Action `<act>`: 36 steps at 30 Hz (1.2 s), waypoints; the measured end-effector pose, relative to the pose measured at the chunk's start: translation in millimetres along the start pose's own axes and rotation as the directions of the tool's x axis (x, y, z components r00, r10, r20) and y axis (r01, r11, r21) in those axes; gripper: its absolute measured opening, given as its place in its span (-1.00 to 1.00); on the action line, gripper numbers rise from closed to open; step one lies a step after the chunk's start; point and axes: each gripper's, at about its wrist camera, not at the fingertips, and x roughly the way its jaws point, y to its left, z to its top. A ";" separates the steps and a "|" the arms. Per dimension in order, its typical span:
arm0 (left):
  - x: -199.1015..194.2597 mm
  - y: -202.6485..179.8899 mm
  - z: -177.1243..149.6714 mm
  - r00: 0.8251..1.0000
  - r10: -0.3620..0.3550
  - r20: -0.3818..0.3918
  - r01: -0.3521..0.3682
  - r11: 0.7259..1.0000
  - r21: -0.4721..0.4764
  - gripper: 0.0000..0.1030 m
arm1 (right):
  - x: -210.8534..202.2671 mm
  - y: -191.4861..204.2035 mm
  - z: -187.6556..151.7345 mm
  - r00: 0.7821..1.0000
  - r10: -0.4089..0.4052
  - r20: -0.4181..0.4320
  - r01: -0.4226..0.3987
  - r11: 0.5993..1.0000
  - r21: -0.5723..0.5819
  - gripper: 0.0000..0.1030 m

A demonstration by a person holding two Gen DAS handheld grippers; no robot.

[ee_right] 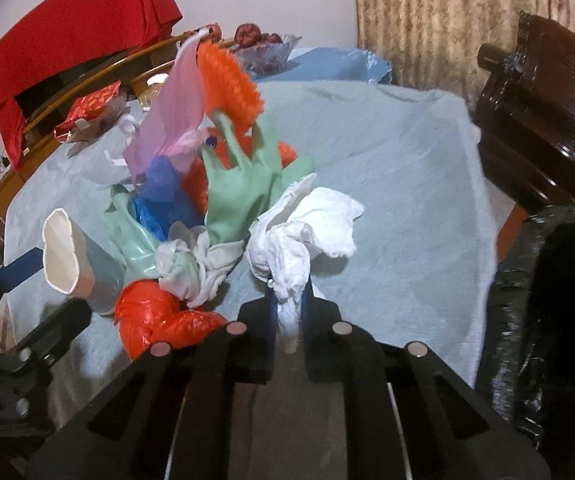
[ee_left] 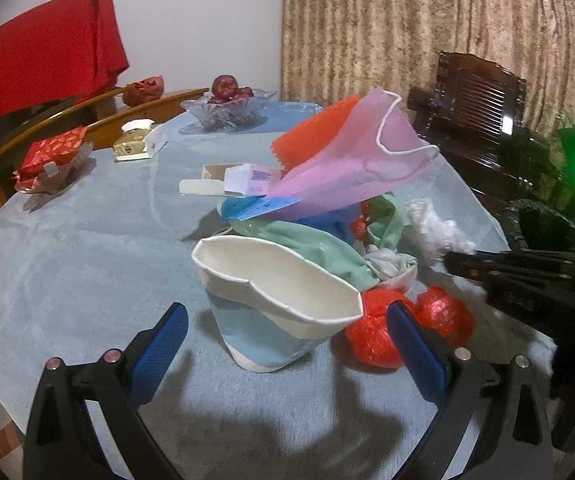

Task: Collect trash
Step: 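Grasp the white paper cup with the left gripper while the right carries tissue to the bin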

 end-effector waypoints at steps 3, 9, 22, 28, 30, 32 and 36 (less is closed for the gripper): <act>5.1 -1.1 3.5 0.998 0.055 0.006 -0.055 0.998 -0.014 0.88 | -4.1 -1.8 -2.3 1.000 -0.013 0.005 0.013 1.000 -0.005 -0.81; 11.2 0.6 7.5 0.996 0.090 0.011 -0.089 0.995 -0.045 0.78 | -5.3 -2.3 -5.6 1.000 -0.019 0.007 0.019 1.000 0.005 -0.81; 2.8 24.1 4.6 1.000 0.016 -0.007 -0.017 0.996 -0.089 -0.39 | -29.1 6.9 -7.4 0.999 -0.013 0.046 0.013 1.000 -0.010 -0.81; -10.5 31.4 3.5 1.000 0.008 0.000 -0.008 0.997 -0.082 -0.55 | -47.6 10.0 -9.1 0.997 -0.018 0.076 0.018 1.000 -0.006 -0.81; -17.8 31.8 4.5 1.000 0.004 0.013 -0.003 0.997 -0.081 -0.55 | -55.8 10.0 -9.2 0.995 -0.022 0.093 0.023 1.000 -0.003 -0.81; -28.7 31.1 8.4 0.999 -0.009 0.032 0.011 0.997 -0.081 -0.55 | -66.6 9.2 -9.2 0.993 -0.028 0.113 0.028 1.000 0.001 -0.81; -49.5 19.7 18.0 0.996 -0.047 0.078 0.051 0.997 -0.055 -0.55 | -90.4 2.1 -10.2 0.986 -0.045 0.159 0.043 0.999 0.018 -0.81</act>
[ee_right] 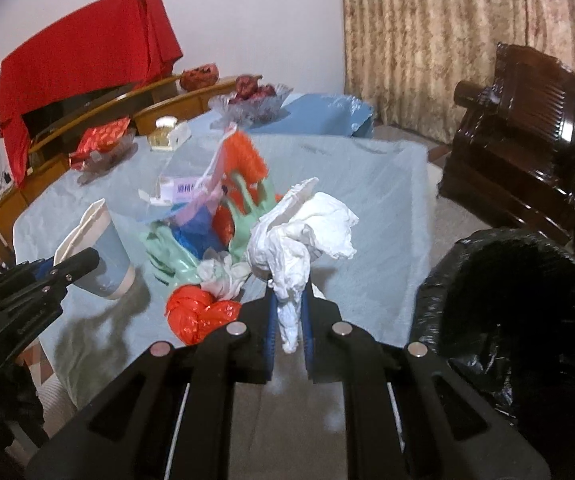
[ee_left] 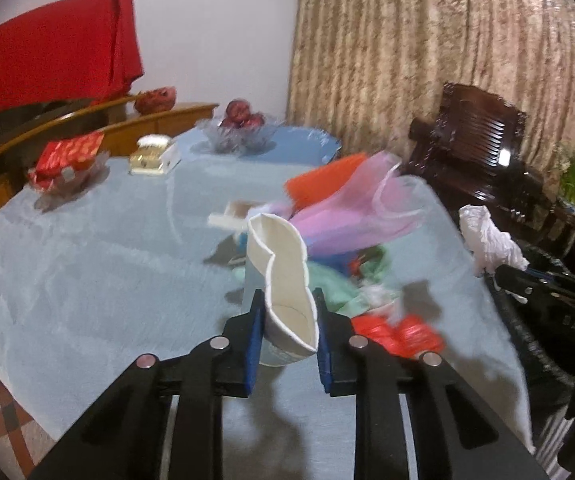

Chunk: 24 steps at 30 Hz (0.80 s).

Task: Collect trash
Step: 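Grasp the white paper cup with the left gripper while the right carries tissue to the bin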

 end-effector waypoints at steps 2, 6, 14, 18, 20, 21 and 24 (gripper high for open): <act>-6.2 -11.4 6.2 0.999 -0.037 0.015 0.037 0.999 0.015 -0.55 | -12.4 -6.3 1.2 1.000 -0.014 0.023 0.014 1.000 0.007 -0.81; -11.4 -43.4 18.9 0.992 -0.125 0.035 0.123 0.990 0.063 -0.55 | -39.2 -26.5 0.3 0.996 -0.060 0.059 0.058 0.998 0.032 -0.81; 2.1 -127.0 29.1 0.954 -0.300 0.007 0.295 0.941 0.164 -0.55 | -80.3 -90.4 -19.8 0.975 -0.207 0.076 0.197 0.972 0.126 -0.81; 14.9 -172.2 31.5 0.926 -0.376 -0.024 0.373 0.906 0.200 -0.55 | -90.7 -123.6 -34.2 0.960 -0.274 0.051 0.262 0.950 0.171 -0.81; 19.9 -192.2 31.5 0.912 -0.408 -0.037 0.405 0.888 0.215 -0.55 | -93.8 -137.8 -41.6 0.952 -0.303 0.036 0.291 0.938 0.188 -0.81; 21.9 -200.1 31.6 0.907 -0.418 -0.041 0.416 0.882 0.221 -0.55 | -95.0 -147.0 -46.3 0.948 -0.317 0.026 0.305 0.931 0.201 -0.81; 29.3 -228.8 29.8 0.888 -0.454 -0.065 0.456 0.857 0.239 -0.55 | -93.8 -167.0 -56.5 0.939 -0.345 -0.001 0.336 0.913 0.232 -0.80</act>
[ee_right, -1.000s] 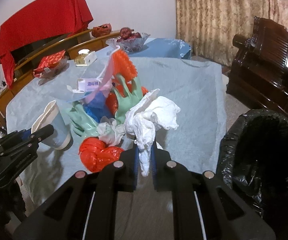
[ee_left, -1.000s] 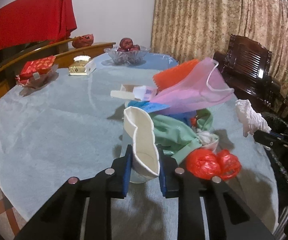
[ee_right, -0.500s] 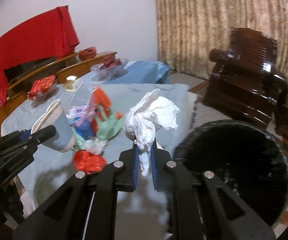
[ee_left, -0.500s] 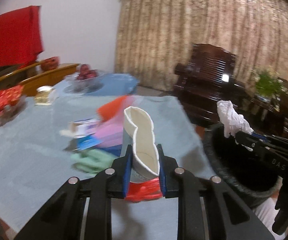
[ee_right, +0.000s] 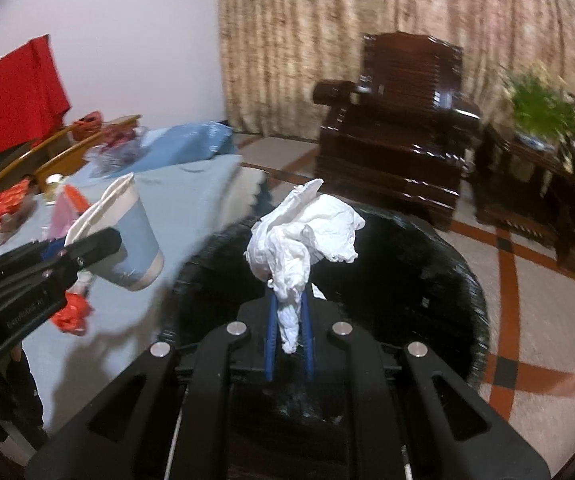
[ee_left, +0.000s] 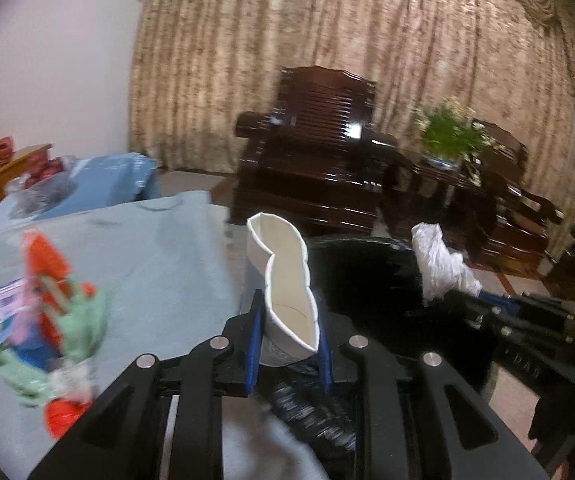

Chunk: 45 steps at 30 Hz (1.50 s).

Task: Collect trash
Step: 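Grasp the white paper cup with the left gripper while the right carries tissue to the bin, then open both grippers over the bin to drop the cup and tissue, then grasp the red plastic bag with the right gripper while the left grasps the green gloves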

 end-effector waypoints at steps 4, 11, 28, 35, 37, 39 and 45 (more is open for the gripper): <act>24.8 -21.3 5.0 0.998 -0.058 -0.025 0.058 0.998 0.008 -0.50 | 12.2 -20.5 -7.3 0.999 -0.034 -0.031 0.035 0.999 0.031 -0.72; 40.8 -37.6 7.4 0.993 -0.106 -0.053 0.106 0.994 0.003 0.37 | 13.6 -36.7 -18.7 0.995 -0.085 -0.043 0.087 0.994 0.060 -0.02; -46.2 88.4 -24.7 0.981 0.193 0.000 -0.193 0.980 -0.053 0.62 | 8.4 44.9 1.4 0.996 0.073 0.060 -0.072 0.997 -0.013 0.76; -93.4 156.0 -55.1 0.933 0.361 -0.016 -0.360 0.926 -0.110 0.62 | 17.6 131.5 4.5 0.972 0.234 0.038 -0.228 0.967 -0.118 0.76; -102.6 171.4 -66.1 0.919 0.394 -0.028 -0.394 0.911 -0.124 0.62 | 20.8 151.9 3.5 0.964 0.264 0.027 -0.258 0.957 -0.133 0.76; -111.7 182.5 -75.1 0.907 0.419 -0.031 -0.420 0.898 -0.130 0.62 | 26.7 171.7 1.1 0.956 0.292 0.010 -0.288 0.947 -0.145 0.76; -123.4 211.0 -95.8 0.879 0.472 -0.063 -0.476 0.864 -0.162 0.62 | 43.9 214.0 -9.9 0.947 0.322 -0.018 -0.319 0.929 -0.186 0.76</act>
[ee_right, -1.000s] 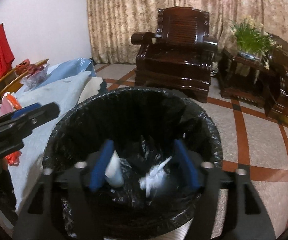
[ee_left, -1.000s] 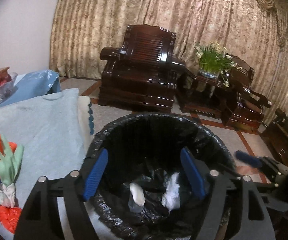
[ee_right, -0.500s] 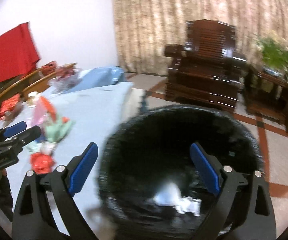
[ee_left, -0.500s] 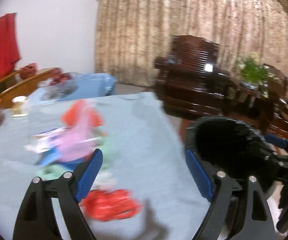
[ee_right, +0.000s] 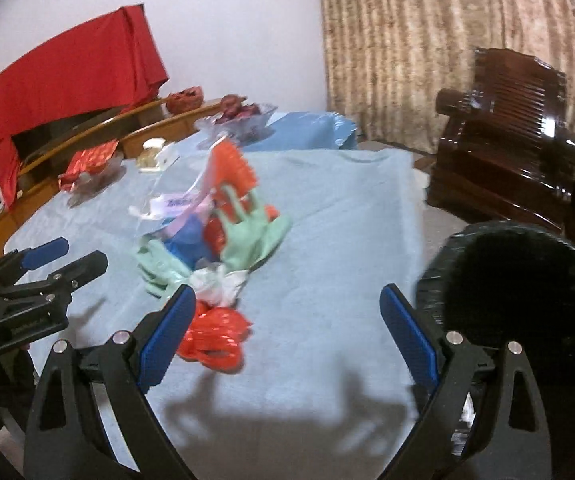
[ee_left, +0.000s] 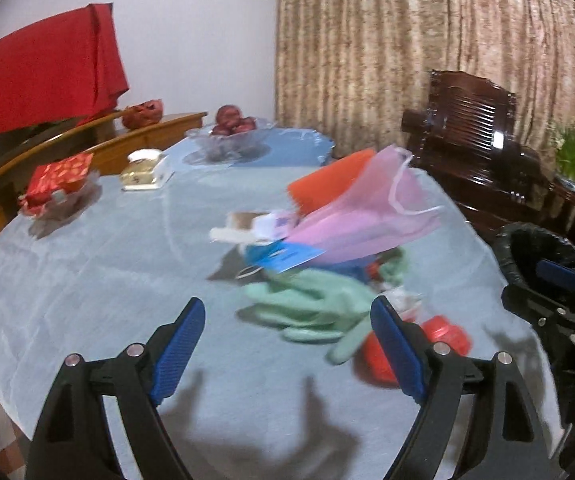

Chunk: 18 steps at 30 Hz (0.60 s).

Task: Collect trash
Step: 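Grasp the red plastic bag with the right gripper while the left grasps the green gloves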

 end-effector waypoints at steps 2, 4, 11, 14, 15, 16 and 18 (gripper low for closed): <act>2.7 2.1 0.7 1.000 0.009 -0.007 -0.009 1.000 -0.007 0.62 | 8.6 6.1 -2.6 1.000 0.004 -0.016 -0.004 1.000 -0.006 0.76; 6.1 6.8 -0.8 1.000 0.018 -0.015 -0.018 1.000 -0.019 0.62 | 17.9 13.0 -5.0 0.999 0.000 -0.032 -0.001 1.000 -0.018 0.67; 15.9 12.8 -0.4 0.999 0.022 -0.025 -0.023 0.999 -0.044 0.61 | 41.5 25.5 -19.0 0.994 0.017 -0.108 -0.021 0.999 -0.036 0.48; 19.3 11.8 -1.6 0.999 0.018 -0.030 -0.019 0.999 -0.045 0.61 | 49.1 27.1 -22.2 0.988 0.043 -0.150 -0.048 0.998 -0.034 0.29; 20.5 10.9 -1.5 0.999 0.017 -0.031 -0.018 0.999 -0.045 0.61 | 51.3 27.1 -21.8 0.986 0.053 -0.157 -0.058 0.998 -0.031 0.17; 20.6 9.6 -2.0 0.999 0.016 -0.032 -0.018 0.999 -0.045 0.61 | 52.5 27.3 -22.6 0.984 0.066 -0.165 -0.071 0.997 -0.030 0.05; 22.5 7.8 -1.6 0.999 0.012 -0.036 -0.014 0.999 -0.045 0.61 | 54.4 28.8 -23.8 0.979 0.096 -0.181 -0.103 0.994 -0.029 -0.20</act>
